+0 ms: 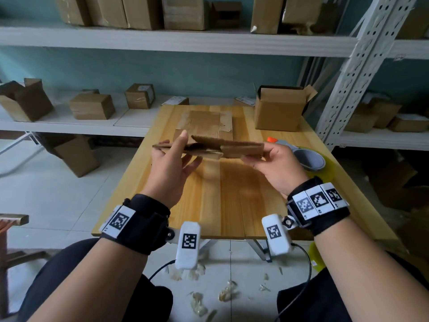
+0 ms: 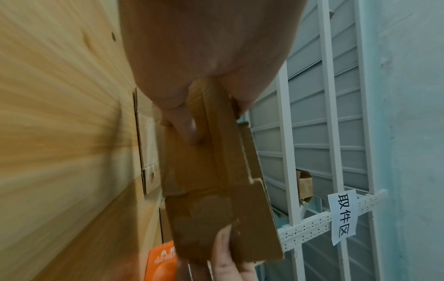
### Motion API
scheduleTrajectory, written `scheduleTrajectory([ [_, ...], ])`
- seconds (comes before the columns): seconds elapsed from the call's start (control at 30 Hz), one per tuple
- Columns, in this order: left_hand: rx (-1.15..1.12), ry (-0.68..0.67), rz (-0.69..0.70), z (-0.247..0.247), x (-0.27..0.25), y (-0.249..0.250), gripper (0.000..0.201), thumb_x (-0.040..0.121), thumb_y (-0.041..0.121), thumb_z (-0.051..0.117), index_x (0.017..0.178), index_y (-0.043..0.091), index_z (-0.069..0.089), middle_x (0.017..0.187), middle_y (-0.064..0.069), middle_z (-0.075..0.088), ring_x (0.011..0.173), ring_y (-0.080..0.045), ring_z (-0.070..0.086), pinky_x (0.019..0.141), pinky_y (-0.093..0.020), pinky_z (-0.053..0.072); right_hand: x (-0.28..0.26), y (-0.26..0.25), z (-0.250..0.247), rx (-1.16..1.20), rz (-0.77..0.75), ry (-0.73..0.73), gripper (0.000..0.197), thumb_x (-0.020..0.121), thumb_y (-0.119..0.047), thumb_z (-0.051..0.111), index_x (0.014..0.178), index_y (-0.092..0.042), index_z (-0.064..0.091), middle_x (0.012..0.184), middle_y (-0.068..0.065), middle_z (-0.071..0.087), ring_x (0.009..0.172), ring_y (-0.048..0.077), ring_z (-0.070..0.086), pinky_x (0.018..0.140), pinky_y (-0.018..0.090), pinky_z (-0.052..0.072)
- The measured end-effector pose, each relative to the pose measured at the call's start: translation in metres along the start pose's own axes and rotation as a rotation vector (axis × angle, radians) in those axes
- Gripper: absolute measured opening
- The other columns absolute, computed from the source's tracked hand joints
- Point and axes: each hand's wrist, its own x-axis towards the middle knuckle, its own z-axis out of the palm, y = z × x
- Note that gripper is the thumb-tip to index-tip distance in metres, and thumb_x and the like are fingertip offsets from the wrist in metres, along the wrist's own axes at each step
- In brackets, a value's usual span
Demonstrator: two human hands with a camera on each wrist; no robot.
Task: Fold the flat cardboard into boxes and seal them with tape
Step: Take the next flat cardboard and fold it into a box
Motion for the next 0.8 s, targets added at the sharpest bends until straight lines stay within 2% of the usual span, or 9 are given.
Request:
scheduleTrajectory([
  [0.07, 0.144, -0.091, 0.031, -0.005, 0.005, 0.008, 0.095, 0.078, 0.057, 0.085, 0.152, 0.017, 0.041, 0.142, -0.005, 0.063, 0.133, -0.022, 0.061, 0.108, -0.043, 0.051, 0.004, 0.001, -0.005, 0.042, 0.058, 0.044, 0.019, 0.090, -0.015, 0.080, 0.102, -0.030, 0.078, 0.105, -0.013, 0.080, 0.107, 0.009, 0.073, 0.107, 0.041, 0.054],
  [0.1, 0.244, -0.148, 0.067, -0.006, 0.007, 0.013, 0.097, 0.075, 0.058, 0.087, 0.151, 0.016, 0.045, 0.142, -0.002, 0.064, 0.135, -0.020, 0.059, 0.109, -0.040, 0.047, 0.005, 0.001, -0.007, 0.048, 0.064, 0.065, 0.017, 0.090, -0.017, 0.081, 0.101, -0.028, 0.078, 0.105, -0.011, 0.081, 0.105, 0.010, 0.074, 0.107, 0.041, 0.055],
  [0.2, 0.535, -0.262, 0.210, -0.009, 0.015, 0.025, 0.069, 0.077, 0.032, 0.092, 0.137, 0.013, 0.062, 0.128, 0.000, 0.074, 0.124, -0.017, 0.068, 0.105, -0.038, 0.055, 0.007, 0.001, -0.016, 0.041, 0.046, 0.081, 0.015, 0.090, -0.020, 0.080, 0.104, -0.027, 0.079, 0.105, -0.013, 0.080, 0.104, 0.008, 0.075, 0.104, 0.036, 0.054],
  [0.33, 0.630, -0.277, 0.316, -0.010, 0.016, 0.032, 0.040, 0.068, 0.019, 0.092, 0.103, 0.006, 0.077, 0.100, -0.006, 0.082, 0.101, -0.021, 0.078, 0.094, -0.040, 0.062, 0.005, 0.002, -0.026, 0.075, 0.008, 0.053, 0.017, 0.085, -0.010, 0.083, 0.097, -0.020, 0.078, 0.093, -0.015, 0.080, 0.089, -0.005, 0.073, 0.077, 0.006, 0.052],
  [0.43, 0.711, -0.351, 0.372, -0.009, 0.007, 0.027, 0.030, 0.073, 0.004, 0.091, 0.097, -0.006, 0.077, 0.087, 0.000, 0.082, 0.082, -0.009, 0.078, 0.071, -0.021, 0.059, 0.002, 0.003, -0.026, 0.061, -0.062, 0.032, 0.024, 0.075, -0.006, 0.090, 0.097, -0.005, 0.079, 0.093, 0.002, 0.082, 0.091, 0.013, 0.077, 0.082, 0.016, 0.056],
  [0.57, 0.757, -0.440, 0.453, -0.006, -0.003, 0.019, 0.030, 0.082, -0.008, 0.083, 0.112, -0.006, 0.078, 0.094, 0.015, 0.081, 0.086, 0.002, 0.076, 0.074, -0.010, 0.055, 0.003, 0.007, -0.023, 0.129, -0.101, 0.039, 0.031, 0.063, -0.011, 0.093, 0.089, 0.000, 0.079, 0.090, 0.015, 0.080, 0.088, 0.023, 0.077, 0.087, 0.032, 0.059],
  [0.67, 0.711, -0.412, 0.504, -0.008, -0.001, 0.017, 0.025, 0.082, -0.006, 0.083, 0.108, -0.005, 0.080, 0.087, 0.015, 0.081, 0.082, 0.002, 0.076, 0.073, -0.010, 0.054, 0.004, 0.002, -0.020, 0.162, -0.086, 0.059, 0.034, 0.059, -0.014, 0.095, 0.087, -0.001, 0.080, 0.088, 0.011, 0.081, 0.089, 0.025, 0.078, 0.087, 0.033, 0.059],
  [0.73, 0.716, -0.406, 0.505, -0.006, -0.001, 0.016, 0.023, 0.083, -0.004, 0.083, 0.107, -0.004, 0.081, 0.084, 0.016, 0.081, 0.079, 0.003, 0.075, 0.071, -0.009, 0.053, 0.004, 0.000, -0.022, 0.190, -0.061, 0.063, 0.024, 0.062, -0.001, 0.094, 0.078, -0.010, 0.079, 0.079, 0.001, 0.080, 0.082, 0.014, 0.078, 0.080, 0.023, 0.058],
  [0.8, 0.703, -0.402, 0.497, -0.005, -0.001, 0.014, 0.024, 0.083, -0.004, 0.084, 0.107, 0.000, 0.081, 0.082, 0.016, 0.080, 0.078, 0.003, 0.075, 0.070, -0.010, 0.054, 0.002, -0.003, -0.022, 0.192, -0.061, 0.071, 0.029, 0.064, 0.009, 0.091, 0.075, -0.015, 0.077, 0.075, -0.005, 0.079, 0.077, 0.007, 0.077, 0.075, 0.018, 0.056],
])
